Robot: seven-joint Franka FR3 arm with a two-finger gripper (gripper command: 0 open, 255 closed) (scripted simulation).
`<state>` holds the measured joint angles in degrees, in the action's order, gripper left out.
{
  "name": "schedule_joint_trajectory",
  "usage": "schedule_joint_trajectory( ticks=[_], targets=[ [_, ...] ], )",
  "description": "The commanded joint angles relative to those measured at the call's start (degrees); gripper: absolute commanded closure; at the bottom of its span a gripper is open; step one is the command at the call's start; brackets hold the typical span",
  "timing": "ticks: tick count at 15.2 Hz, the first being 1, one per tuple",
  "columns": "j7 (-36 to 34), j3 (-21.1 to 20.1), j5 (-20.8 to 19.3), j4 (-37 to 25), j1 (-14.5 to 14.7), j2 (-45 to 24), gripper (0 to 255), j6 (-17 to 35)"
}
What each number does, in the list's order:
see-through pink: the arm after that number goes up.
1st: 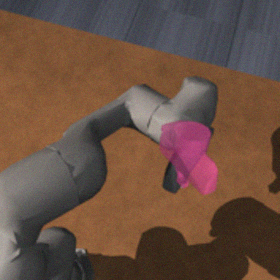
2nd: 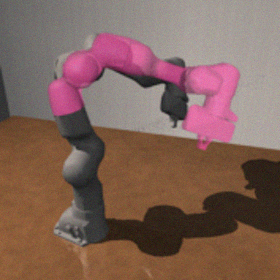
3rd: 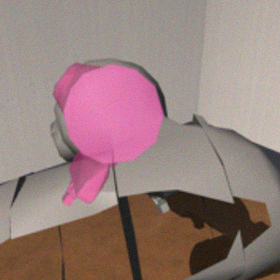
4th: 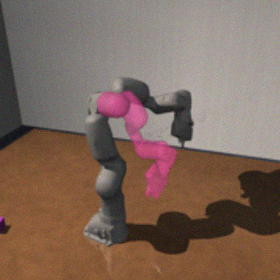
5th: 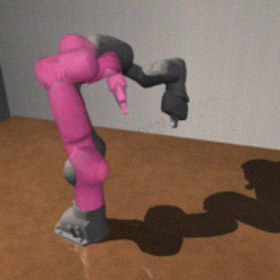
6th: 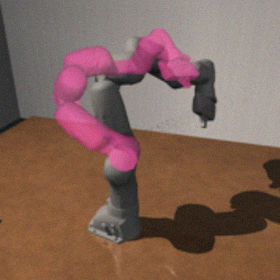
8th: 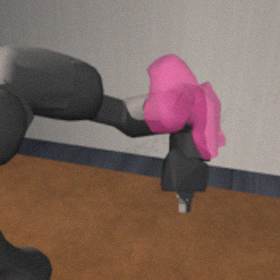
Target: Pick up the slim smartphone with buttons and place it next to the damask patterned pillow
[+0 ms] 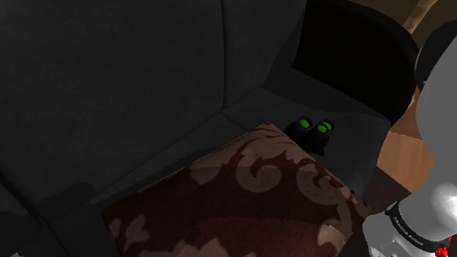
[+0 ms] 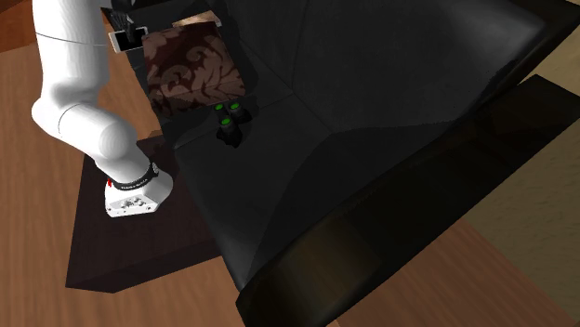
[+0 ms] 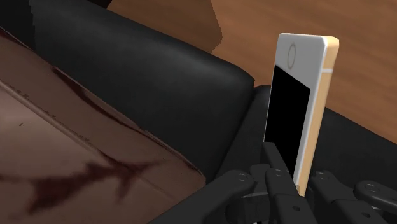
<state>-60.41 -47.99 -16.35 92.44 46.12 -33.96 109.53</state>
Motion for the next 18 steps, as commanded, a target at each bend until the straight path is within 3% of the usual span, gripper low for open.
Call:
schedule_joint_trajectory(
  ticks=[1, 9, 10, 15, 18],
  targets=[
    [-0.2, 0.4, -0.5, 0.7, 0.2, -0.7, 255, 1.3],
    [-0.2, 0.4, -0.5, 0.7, 0.2, -0.7, 255, 1.3],
    [-0.2, 0.4, -0.5, 0.7, 0.2, -0.7, 0, 1.3],
    [-0.2, 0.4, -0.5, 0.7, 0.2, -0.7, 0, 1.3],
    [0.7, -0.4, 0.7, -3.5, 0.1, 0.6, 0, -3.8]
  ],
)
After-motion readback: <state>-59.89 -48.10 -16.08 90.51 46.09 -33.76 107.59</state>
